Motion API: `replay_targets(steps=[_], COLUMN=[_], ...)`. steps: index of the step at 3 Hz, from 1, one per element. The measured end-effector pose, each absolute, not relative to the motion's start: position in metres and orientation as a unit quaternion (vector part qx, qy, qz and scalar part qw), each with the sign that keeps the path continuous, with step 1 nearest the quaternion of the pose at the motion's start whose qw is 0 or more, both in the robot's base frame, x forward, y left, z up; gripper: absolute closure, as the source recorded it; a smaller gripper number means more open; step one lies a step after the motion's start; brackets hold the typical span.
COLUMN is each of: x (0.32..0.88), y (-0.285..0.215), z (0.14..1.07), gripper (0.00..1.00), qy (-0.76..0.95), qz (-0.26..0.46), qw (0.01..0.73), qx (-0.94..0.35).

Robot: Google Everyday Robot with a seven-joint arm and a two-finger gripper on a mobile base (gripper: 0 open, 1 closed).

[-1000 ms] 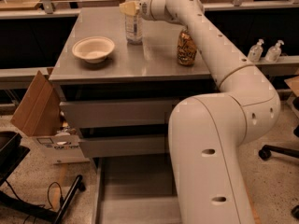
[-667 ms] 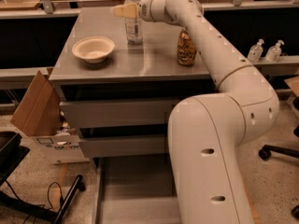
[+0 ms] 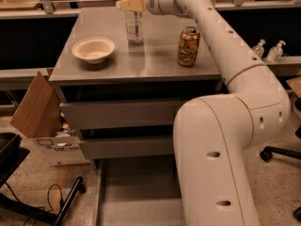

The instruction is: Pick blue plastic bottle from bottom drawer and place on counter

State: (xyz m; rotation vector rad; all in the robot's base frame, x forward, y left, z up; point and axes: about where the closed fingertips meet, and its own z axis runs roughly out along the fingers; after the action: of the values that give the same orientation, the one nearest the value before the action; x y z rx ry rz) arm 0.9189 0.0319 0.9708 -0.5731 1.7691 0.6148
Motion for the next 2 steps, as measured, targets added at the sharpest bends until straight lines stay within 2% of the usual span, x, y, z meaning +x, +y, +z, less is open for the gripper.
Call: replay_targets(steps=[2], x=[0.852], y=[-0.084], z=[1.048], gripper=[0.0], qy=[0.762], qz=[0.146], qw=[0.554], qx=[-0.3])
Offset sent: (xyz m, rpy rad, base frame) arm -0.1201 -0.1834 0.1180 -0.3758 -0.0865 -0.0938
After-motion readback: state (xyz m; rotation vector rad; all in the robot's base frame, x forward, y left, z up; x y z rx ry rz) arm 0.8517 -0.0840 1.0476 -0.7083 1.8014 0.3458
